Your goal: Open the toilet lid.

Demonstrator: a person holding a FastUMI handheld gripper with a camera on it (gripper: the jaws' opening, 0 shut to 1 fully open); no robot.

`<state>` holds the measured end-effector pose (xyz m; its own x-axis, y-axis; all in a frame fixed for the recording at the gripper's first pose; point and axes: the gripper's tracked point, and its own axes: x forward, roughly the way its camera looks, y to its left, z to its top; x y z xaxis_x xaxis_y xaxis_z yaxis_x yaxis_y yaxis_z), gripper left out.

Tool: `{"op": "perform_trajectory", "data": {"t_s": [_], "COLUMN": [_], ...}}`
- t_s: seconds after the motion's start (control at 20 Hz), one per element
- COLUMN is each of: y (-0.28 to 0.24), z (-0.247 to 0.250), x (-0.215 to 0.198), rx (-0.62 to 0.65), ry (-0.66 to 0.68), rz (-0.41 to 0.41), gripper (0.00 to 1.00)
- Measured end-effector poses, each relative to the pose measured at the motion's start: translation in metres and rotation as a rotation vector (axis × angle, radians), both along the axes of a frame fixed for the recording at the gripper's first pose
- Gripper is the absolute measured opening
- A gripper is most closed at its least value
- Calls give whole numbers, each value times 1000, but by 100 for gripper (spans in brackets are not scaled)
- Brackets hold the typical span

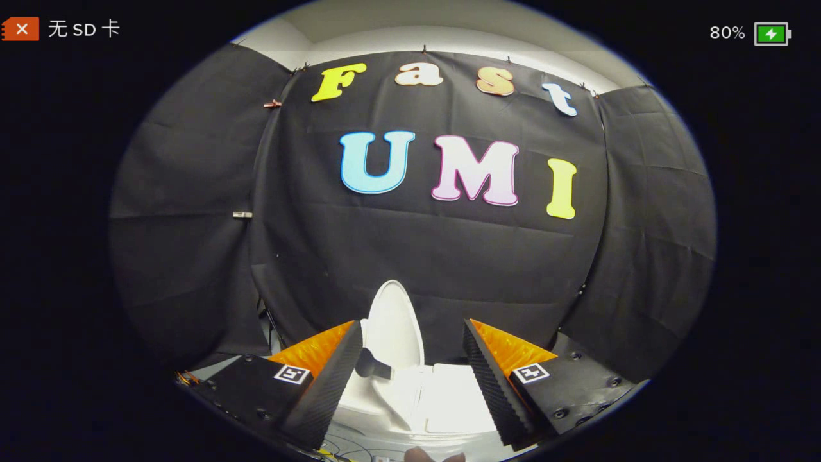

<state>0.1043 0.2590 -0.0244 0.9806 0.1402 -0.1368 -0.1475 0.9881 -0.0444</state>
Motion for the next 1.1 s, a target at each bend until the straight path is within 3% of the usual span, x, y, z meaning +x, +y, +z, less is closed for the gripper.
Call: {"op": "perform_trajectory", "data": {"t_s": [0.5, 1.1], "y": [-107, -211], "z": [62, 79], "x": [-34, -76], "rx": [50, 64], "ry": [-67, -114], "rz": [-76, -153], "gripper": [99, 99]}}
